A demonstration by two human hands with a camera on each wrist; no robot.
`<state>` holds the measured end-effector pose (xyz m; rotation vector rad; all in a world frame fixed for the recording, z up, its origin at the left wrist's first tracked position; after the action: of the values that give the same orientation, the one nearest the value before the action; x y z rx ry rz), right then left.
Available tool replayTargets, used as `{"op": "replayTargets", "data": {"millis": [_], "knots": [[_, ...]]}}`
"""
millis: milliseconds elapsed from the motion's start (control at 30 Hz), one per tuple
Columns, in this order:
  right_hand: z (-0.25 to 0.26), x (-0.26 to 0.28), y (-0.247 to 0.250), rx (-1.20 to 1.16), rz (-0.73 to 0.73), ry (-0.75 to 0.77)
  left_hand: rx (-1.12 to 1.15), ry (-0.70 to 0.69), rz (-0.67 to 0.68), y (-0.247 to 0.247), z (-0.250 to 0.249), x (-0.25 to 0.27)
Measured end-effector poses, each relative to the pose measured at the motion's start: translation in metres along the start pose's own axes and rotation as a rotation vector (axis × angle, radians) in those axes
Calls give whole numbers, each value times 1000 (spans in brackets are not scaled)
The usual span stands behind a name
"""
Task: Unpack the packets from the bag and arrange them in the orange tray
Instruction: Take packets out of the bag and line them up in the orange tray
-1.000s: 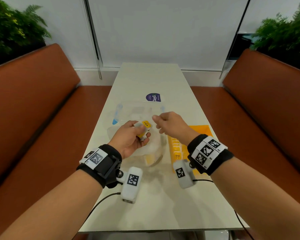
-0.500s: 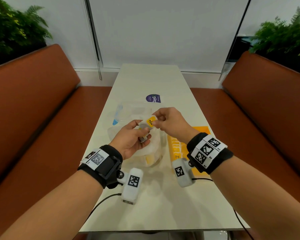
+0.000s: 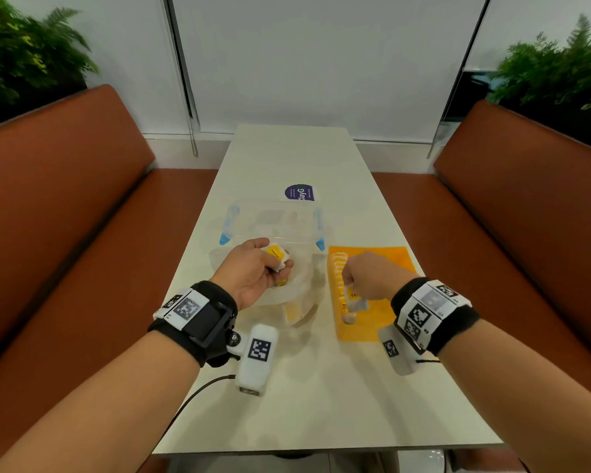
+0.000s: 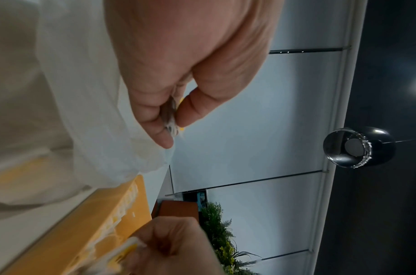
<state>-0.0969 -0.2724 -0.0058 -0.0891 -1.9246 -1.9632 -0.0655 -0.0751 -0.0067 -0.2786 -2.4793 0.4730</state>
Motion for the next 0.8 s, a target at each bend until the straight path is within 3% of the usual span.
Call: {"op": "replayTargets", "data": {"millis": [167, 367, 800], "knots": [[-5, -6, -29, -73, 99, -37, 23, 13, 6, -2, 2, -1], [-8, -15, -49, -174, 47, -112, 36, 4, 1, -2, 1, -1], [-7, -27, -74, -110, 13, -239, 13, -15, 5, -3, 1, 2]]}}
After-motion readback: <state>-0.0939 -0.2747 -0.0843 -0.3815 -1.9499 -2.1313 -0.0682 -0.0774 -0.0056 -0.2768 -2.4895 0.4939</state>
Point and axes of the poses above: each hand's wrist, its own x-axis away from the middle knuckle, its own y-axis out of the back of the hand, z = x × y, the point moved 3 cm from there along -x, towards the middle knuckle, and after that the axes turned 9 degrees about y, right-handed, at the moved point
